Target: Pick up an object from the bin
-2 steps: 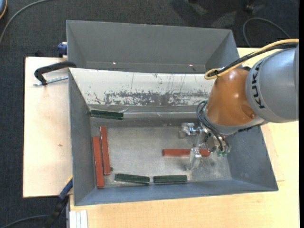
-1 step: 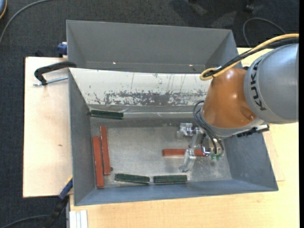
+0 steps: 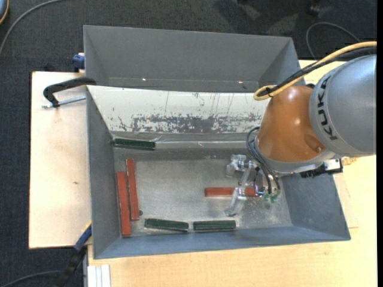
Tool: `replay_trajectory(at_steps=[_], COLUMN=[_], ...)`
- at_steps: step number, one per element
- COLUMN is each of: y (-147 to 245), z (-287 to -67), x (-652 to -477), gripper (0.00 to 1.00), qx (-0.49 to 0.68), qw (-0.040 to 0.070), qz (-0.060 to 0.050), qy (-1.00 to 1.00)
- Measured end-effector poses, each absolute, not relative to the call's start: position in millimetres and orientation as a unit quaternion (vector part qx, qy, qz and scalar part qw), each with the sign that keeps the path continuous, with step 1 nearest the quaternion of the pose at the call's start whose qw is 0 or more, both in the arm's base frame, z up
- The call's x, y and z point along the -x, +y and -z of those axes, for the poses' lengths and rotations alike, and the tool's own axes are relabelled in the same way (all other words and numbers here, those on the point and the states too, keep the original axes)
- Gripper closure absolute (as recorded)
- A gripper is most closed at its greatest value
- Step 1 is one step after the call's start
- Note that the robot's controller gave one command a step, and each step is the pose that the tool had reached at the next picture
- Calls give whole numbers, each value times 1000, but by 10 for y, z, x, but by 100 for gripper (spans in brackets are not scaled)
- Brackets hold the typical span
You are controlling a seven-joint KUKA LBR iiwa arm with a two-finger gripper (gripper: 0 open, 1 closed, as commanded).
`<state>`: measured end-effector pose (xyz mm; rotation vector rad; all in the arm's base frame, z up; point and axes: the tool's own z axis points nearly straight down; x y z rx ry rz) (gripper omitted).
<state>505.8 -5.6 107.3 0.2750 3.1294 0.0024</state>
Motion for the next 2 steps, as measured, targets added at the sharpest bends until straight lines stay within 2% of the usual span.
replay_trajectory(at_steps=[1,2], y=[95,100], z=[-697,-701], x=[-5028,-5033], gripper=[0,0], qx=[-166,-166], qw=[-1,0], qz=[-1,-1], qy=[986,986])
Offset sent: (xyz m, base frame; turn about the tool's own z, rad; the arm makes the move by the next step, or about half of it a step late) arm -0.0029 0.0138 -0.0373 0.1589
